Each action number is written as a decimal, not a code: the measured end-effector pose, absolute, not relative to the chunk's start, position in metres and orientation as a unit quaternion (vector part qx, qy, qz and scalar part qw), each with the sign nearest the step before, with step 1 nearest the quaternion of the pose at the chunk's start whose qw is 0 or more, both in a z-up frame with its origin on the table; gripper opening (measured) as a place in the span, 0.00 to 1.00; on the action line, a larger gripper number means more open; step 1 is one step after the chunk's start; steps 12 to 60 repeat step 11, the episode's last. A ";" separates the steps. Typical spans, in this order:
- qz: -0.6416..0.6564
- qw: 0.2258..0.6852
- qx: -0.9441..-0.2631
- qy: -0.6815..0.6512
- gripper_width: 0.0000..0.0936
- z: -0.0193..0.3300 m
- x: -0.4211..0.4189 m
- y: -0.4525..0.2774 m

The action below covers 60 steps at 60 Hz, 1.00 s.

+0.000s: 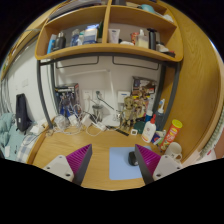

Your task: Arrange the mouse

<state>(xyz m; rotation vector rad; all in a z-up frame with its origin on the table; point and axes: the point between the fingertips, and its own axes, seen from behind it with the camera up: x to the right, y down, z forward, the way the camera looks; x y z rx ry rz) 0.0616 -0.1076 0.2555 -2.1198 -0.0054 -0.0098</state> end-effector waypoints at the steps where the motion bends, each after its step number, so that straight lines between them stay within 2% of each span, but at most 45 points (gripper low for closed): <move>1: -0.003 0.491 -0.871 -0.003 0.93 0.258 0.059 -0.110; 11: 0.009 0.506 -0.862 -0.009 0.93 0.275 0.035 -0.126; 60: 0.009 0.506 -0.862 -0.009 0.93 0.275 0.035 -0.126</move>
